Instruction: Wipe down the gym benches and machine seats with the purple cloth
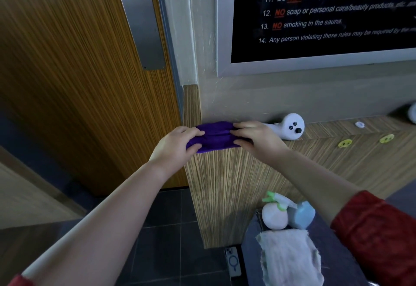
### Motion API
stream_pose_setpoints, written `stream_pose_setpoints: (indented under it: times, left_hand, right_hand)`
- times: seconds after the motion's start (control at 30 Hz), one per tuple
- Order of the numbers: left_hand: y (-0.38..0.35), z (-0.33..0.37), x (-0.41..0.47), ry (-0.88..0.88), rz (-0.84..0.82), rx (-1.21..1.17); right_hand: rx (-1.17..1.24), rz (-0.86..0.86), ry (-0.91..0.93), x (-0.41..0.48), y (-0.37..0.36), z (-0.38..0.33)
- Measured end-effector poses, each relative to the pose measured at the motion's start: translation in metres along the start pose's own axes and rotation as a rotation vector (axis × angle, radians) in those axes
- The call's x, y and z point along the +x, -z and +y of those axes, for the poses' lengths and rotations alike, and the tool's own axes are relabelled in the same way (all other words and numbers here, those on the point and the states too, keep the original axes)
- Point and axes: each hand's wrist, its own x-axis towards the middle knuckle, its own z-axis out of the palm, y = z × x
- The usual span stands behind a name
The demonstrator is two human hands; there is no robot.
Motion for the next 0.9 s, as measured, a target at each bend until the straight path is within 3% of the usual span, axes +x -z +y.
stream_pose_setpoints:
  times: [0.3, 0.5, 0.8, 0.9]
  left_hand:
    - [-0.005, 0.005, -0.003, 0.073, 0.016, -0.052]
    - [0.005, 0.016, -0.009, 0.129, -0.037, -0.023]
    - [0.037, 0.035, -0.062, 0.192, 0.06, 0.025]
    - [0.04, 0.028, -0.103, 0.296, 0.072, -0.037]
  right_hand:
    - [0.075, 0.019, -0.13, -0.003, -0.01, -0.006]
    - [0.078, -0.06, -0.15, -0.006, 0.007, -0.018]
    - [0.119, 0.046, -0.169, -0.057, 0.035, -0.048]
    - [0.223, 0.046, -0.349, -0.095, 0.041, -0.065]
